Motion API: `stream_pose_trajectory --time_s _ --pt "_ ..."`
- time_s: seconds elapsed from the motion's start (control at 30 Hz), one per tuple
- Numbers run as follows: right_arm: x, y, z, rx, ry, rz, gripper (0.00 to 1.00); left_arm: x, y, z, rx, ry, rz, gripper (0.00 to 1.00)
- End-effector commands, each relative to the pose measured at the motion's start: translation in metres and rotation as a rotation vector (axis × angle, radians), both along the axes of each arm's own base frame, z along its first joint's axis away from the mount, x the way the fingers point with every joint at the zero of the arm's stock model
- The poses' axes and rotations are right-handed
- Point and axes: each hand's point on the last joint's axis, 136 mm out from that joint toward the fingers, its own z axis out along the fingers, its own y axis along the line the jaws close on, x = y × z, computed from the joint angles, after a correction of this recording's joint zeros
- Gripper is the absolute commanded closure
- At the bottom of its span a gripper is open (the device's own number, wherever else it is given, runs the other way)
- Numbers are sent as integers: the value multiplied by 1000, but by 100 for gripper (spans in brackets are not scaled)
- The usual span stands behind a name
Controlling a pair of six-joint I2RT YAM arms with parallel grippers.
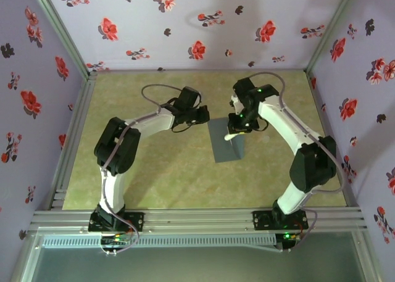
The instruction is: Place the letter into the envelope and seal it
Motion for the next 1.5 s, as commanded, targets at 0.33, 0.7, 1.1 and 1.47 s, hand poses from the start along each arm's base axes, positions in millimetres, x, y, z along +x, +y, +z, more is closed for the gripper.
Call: stream_pose_trajectory --time_s 0.33,0.7,1.1,1.47 --pt "6 6 -31 -214 30 92 100 25 -20 -45 -80 -22 63 100" --pt "6 15 -61 -279 62 112 100 21 -19 -75 -56 26 57 100" --pt "15 18 -84 -315 51 95 100 14 -20 -89 -63 63 55 100" --pt "31 24 -89 -301 -6 58 100 6 -24 -95 -68 82 46 100"
